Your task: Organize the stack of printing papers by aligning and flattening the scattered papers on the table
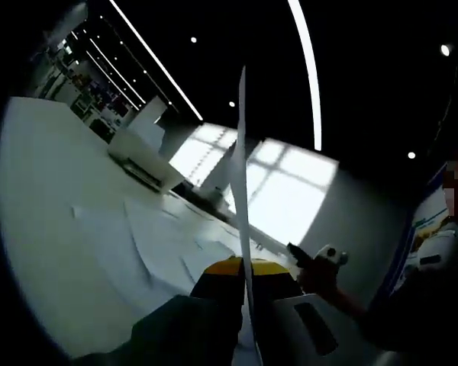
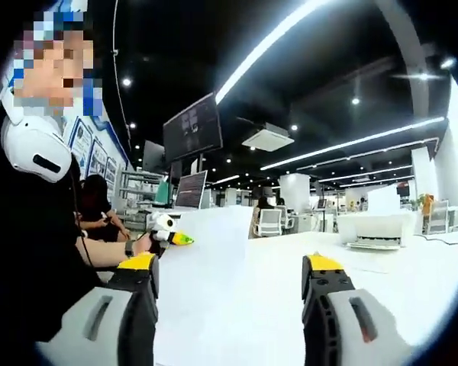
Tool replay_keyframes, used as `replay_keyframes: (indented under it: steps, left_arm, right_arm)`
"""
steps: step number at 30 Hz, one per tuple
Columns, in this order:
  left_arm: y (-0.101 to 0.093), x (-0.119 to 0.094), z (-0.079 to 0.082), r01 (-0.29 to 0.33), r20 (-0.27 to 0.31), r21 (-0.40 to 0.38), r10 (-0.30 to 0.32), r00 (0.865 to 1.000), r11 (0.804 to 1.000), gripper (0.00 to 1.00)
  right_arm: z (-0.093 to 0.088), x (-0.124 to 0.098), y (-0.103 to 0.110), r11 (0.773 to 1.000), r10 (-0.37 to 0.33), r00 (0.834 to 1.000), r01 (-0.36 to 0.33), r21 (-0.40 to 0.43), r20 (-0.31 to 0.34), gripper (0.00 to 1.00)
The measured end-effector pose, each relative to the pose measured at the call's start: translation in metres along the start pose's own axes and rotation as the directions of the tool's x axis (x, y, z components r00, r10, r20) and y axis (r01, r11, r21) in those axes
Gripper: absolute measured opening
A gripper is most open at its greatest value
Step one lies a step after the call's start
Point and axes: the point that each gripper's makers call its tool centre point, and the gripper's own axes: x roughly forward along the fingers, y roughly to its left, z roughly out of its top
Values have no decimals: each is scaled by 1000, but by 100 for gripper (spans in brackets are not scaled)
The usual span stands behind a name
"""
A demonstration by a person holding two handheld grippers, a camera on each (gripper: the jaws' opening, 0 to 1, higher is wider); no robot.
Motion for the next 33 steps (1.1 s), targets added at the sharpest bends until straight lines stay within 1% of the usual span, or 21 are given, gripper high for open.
replay_keyframes:
  steps: [2, 4, 6, 8, 9, 11, 13, 15, 16, 18, 22, 25, 26, 28, 29, 31, 32, 33]
  left_arm:
    - [0, 0, 1, 4, 4, -6, -4, 1000, 1000, 5]
    - [0, -1, 1, 6, 8, -10, -6, 1000, 1000, 5]
    - [0, -1, 2, 6, 10, -13, -6, 1000, 1000, 5]
    - [-1, -1, 2, 7, 10, -11, -7, 1000, 1000, 5]
    - [-1, -1, 1, 7, 9, -10, -6, 1000, 1000, 5]
    - [-1, -1, 1, 6, 8, -8, -6, 1000, 1000, 5]
    - [0, -2, 2, 6, 10, -8, -6, 1000, 1000, 5]
    - [2, -3, 3, 6, 13, -10, -6, 1000, 1000, 5]
    - [2, -3, 4, 7, 14, -11, -7, 1000, 1000, 5]
    - [2, -3, 3, 9, 12, -11, -8, 1000, 1000, 5]
    - [0, -3, 2, 12, 11, -10, -11, 1000, 1000, 5]
    - [-1, -2, 2, 11, 11, -11, -11, 1000, 1000, 5]
    - [-1, -2, 2, 12, 11, -11, -12, 1000, 1000, 5]
    - [-1, -2, 2, 12, 10, -10, -11, 1000, 1000, 5]
    - [-1, -2, 2, 12, 10, -10, -12, 1000, 1000, 5]
    - [-1, -2, 2, 12, 10, -11, -12, 1000, 1000, 5]
    - [0, -2, 2, 11, 10, -10, -11, 1000, 1000, 5]
    - [0, -2, 2, 12, 10, -10, -12, 1000, 1000, 5]
  right_arm:
    - [-16, 2, 3, 1000, -2, 998, 0, -22, -64, 83]
    - [-31, 3, 5, 999, -2, 993, -4, -46, -118, 83]
    - [-49, 0, 3, 998, -2, 983, -9, -62, -183, 83]
    - [-63, 2, 4, 998, -2, 975, -11, -55, -222, 84]
    - [-72, 2, 5, 998, -2, 965, -14, -58, -263, 85]
    - [-82, 5, 10, 998, 7, 953, -27, -61, -304, 87]
    - [-86, 7, 17, 998, 39, 948, -53, -36, -317, 89]
    - [-90, 8, 25, 997, 69, 939, -77, -11, -336, 89]
    - [-93, 9, 26, 997, 69, 935, -80, -15, -349, 89]
    - [-103, 8, 26, 995, 58, 914, -88, -56, -401, 89]
    - [-111, 10, 29, 993, 74, 906, -105, -52, -417, 89]
    - [-115, 10, 31, 993, 94, 903, -115, -25, -419, 88]
    - [-117, 9, 31, 993, 97, 899, -118, -21, -427, 88]
    - [-126, 7, 29, 992, 86, 882, -117, -38, -464, 88]
    - [-127, 4, 27, 994, 85, 884, -107, -23, -460, 88]
    - [-130, 2, 27, 995, 83, 879, -101, -13, -469, 85]
    - [-132, 2, 27, 995, 94, 876, -103, 6, -472, 83]
    - [-136, 0, 30, 994, 109, 868, -94, 54, -485, 82]
